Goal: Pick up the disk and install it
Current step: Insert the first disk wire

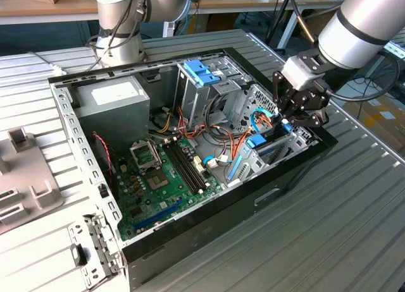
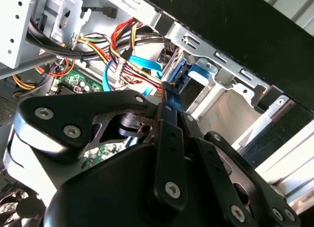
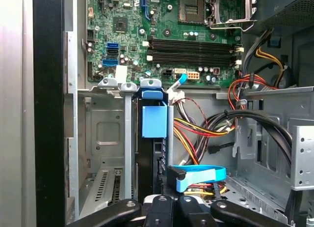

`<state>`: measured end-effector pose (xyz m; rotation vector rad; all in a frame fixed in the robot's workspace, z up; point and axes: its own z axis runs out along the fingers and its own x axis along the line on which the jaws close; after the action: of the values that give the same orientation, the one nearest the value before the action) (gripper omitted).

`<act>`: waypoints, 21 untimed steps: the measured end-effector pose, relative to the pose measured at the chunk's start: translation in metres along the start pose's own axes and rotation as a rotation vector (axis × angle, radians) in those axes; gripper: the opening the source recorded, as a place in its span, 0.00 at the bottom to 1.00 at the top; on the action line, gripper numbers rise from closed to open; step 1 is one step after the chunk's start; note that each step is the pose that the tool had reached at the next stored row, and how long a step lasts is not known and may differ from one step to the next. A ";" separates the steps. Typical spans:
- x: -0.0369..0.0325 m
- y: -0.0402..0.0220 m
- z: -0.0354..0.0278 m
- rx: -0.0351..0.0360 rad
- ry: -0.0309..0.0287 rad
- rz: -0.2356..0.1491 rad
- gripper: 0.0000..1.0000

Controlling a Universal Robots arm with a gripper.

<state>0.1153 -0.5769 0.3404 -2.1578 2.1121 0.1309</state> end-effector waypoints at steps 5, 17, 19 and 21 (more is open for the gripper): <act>-0.0015 -0.0028 -0.0108 0.0001 -0.0067 0.000 0.11; -0.0017 -0.0341 -0.0205 -0.0104 -0.0268 0.002 0.11; -0.0018 -0.0358 -0.0205 -0.0116 -0.0270 0.002 0.11; -0.0017 -0.0358 -0.0204 -0.0116 -0.0271 0.002 0.11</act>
<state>0.1506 -0.5775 0.3618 -2.1476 2.1046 0.1721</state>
